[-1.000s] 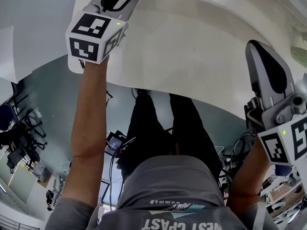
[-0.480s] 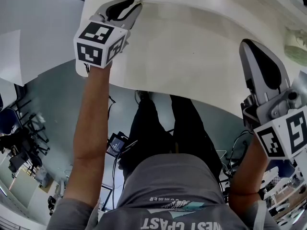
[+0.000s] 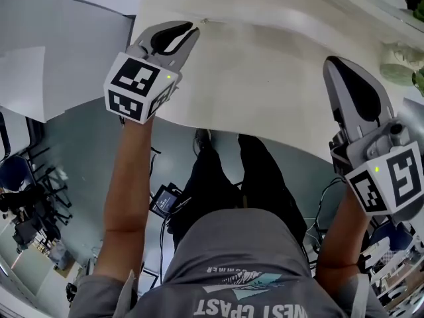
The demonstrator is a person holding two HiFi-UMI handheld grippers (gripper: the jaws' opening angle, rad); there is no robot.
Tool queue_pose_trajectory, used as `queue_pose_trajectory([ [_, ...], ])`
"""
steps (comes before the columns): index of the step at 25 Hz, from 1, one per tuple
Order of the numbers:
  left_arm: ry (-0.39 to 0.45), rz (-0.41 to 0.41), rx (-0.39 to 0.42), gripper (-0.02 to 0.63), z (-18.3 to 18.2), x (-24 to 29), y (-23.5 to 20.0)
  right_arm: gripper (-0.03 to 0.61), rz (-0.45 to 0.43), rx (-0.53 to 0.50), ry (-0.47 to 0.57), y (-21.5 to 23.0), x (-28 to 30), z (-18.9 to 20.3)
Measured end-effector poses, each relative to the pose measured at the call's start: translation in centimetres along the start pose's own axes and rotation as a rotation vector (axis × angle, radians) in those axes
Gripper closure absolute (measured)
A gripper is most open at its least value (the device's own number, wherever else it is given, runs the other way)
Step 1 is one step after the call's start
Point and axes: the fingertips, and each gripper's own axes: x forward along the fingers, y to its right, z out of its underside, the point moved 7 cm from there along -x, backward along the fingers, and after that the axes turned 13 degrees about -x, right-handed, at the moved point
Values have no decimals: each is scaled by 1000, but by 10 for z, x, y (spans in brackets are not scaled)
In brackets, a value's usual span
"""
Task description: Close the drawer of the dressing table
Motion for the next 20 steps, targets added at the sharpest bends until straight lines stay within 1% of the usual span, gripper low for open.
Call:
queue_pose_trajectory([
  [5, 71, 23, 66, 606, -35, -33, 29, 577, 18, -30, 25, 0, -17, -14],
  [9, 144, 33, 112, 611, -67, -61, 48, 577, 28, -56, 48, 0, -25, -30],
  [12, 186, 42, 124, 611, -85, -99, 49, 577, 39, -80, 57, -16, -24, -54],
  [16, 241, 42, 149, 611, -101, -158, 66, 577, 52, -105, 74, -45, -44, -81],
  [20, 279, 43, 185, 611, -116, -194, 83, 577, 62, -126, 90, -59, -61, -98],
])
